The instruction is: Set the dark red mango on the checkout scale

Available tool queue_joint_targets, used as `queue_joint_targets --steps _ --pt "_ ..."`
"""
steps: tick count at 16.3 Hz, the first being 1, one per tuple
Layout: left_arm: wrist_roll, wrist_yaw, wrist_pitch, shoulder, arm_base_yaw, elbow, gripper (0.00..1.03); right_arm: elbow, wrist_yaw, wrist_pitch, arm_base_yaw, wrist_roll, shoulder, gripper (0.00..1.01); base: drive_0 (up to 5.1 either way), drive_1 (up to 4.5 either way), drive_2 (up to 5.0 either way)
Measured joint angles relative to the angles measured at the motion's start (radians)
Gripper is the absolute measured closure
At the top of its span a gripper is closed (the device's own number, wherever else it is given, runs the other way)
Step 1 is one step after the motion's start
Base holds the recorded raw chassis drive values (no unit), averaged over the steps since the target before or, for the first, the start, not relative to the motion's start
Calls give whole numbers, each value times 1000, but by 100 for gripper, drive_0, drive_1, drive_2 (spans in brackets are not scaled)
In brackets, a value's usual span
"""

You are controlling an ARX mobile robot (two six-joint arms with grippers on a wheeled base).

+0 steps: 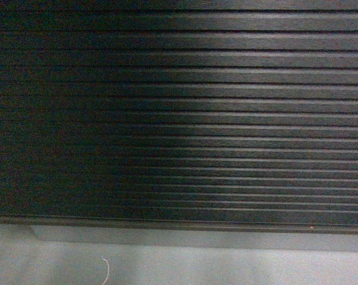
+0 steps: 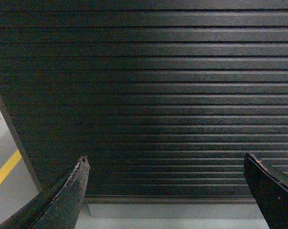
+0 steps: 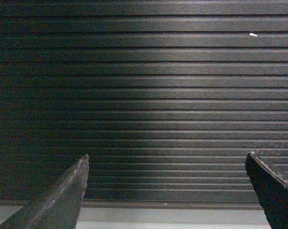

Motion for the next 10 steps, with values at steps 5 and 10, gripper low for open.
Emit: queue_joint_targets --steps 5,10 --pt "0 0 0 0 0 0 5 0 0 0 0 0 0 3 -10 129 -149" --pt "0 0 0 0 0 0 5 0 0 0 0 0 0 3 -5 39 -49"
